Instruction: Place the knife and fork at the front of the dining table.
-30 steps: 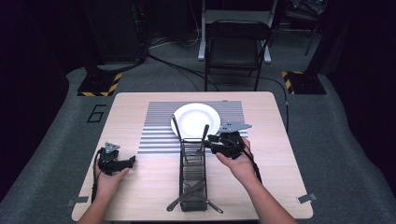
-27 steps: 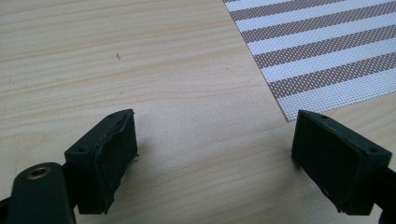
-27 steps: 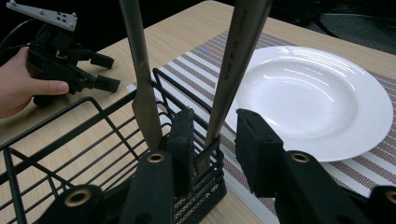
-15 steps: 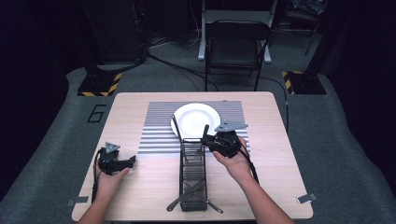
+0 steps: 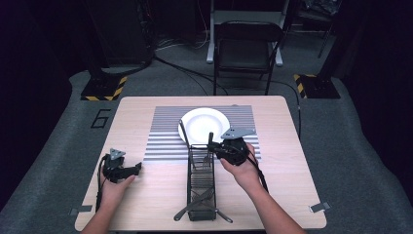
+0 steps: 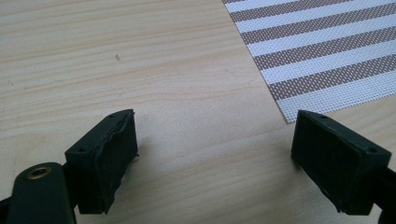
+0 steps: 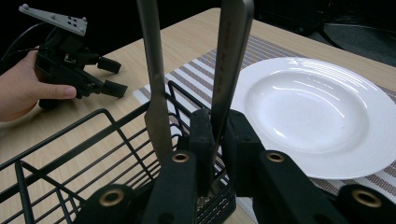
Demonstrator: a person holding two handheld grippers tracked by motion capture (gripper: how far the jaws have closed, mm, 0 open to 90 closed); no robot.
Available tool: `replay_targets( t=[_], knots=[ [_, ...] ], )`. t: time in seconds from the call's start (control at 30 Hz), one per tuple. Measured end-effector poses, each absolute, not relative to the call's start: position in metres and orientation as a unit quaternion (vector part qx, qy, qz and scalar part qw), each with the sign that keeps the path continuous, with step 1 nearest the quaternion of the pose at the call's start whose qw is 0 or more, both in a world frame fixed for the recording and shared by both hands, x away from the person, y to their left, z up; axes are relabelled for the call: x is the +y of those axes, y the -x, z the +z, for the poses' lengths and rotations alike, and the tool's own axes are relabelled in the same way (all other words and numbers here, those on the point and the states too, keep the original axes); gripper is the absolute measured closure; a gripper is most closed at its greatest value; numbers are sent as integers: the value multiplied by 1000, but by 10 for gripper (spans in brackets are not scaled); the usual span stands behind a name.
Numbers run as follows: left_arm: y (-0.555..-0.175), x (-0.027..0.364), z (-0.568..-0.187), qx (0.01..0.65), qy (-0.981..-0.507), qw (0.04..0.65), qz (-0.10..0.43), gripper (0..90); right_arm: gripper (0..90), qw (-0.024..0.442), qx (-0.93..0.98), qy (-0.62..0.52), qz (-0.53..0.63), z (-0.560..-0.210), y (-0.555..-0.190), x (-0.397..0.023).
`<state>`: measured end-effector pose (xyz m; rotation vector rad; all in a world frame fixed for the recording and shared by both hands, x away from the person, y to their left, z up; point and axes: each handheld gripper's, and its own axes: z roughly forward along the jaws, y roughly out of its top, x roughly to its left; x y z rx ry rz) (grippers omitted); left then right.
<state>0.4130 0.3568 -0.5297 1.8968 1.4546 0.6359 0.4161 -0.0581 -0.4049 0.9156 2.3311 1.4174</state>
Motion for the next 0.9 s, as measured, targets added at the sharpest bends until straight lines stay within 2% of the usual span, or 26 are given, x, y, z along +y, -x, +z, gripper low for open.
replay_targets(
  t=[0.9],
  knots=[
    [-413,357,-530,555,-725,328,243,140,849,130,805,-318,484,-414,-414,-52]
  ],
)
